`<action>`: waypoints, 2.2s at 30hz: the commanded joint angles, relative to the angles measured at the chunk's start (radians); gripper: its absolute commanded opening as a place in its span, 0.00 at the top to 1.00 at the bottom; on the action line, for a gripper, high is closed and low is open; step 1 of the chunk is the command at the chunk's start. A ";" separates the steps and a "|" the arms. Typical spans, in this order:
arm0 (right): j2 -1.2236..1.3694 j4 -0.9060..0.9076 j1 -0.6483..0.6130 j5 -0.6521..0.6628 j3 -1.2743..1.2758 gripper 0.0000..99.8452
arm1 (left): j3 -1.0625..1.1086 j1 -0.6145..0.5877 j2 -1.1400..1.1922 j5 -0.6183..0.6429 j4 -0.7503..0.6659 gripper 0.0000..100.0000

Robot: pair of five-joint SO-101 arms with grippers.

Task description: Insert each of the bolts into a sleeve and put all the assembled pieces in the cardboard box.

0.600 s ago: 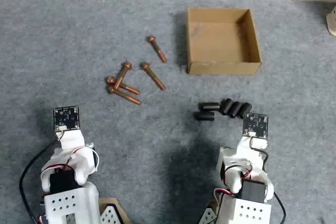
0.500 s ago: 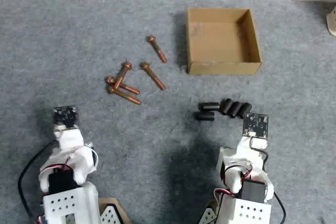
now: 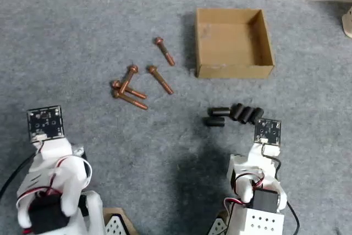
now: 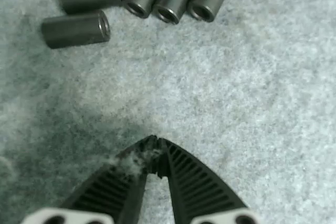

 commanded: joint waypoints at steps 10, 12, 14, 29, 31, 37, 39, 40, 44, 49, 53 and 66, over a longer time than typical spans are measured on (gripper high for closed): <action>-0.008 0.001 -0.002 0.002 0.157 1.00 | -0.357 -0.008 0.545 -0.008 0.097 0.99; -0.008 0.001 -0.002 0.002 0.157 1.00 | -0.437 -0.007 0.707 -0.008 0.097 0.99; -0.008 0.001 -0.002 0.002 0.157 1.00 | -0.529 0.002 0.858 -0.008 0.095 0.99; -0.008 0.001 -0.002 0.002 0.157 1.00 | -1.070 0.352 1.701 -0.006 0.097 0.99; -0.008 0.001 0.001 0.002 0.157 1.00 | -1.167 0.352 1.791 -0.006 0.097 0.99; -0.008 0.001 0.002 0.002 0.157 1.00 | -1.429 0.344 2.035 -0.074 0.104 0.99; -0.008 0.001 0.002 0.002 0.157 1.00 | -1.503 0.349 2.103 -0.150 0.104 0.99; -0.008 0.001 0.002 0.002 0.157 1.00 | -1.535 0.351 2.132 -0.160 0.104 0.99; -0.008 0.001 0.002 0.002 0.157 1.00 | -1.666 0.346 2.230 -0.161 0.104 0.99; -0.008 0.001 0.002 0.002 0.157 1.00 | -1.828 0.352 2.327 -0.158 0.107 0.99; -0.008 0.001 0.002 0.002 0.157 1.00 | -1.926 0.378 2.373 -0.155 0.153 0.90; -0.008 0.001 0.002 0.002 0.157 1.00 | -2.014 0.417 2.488 -0.100 0.175 0.78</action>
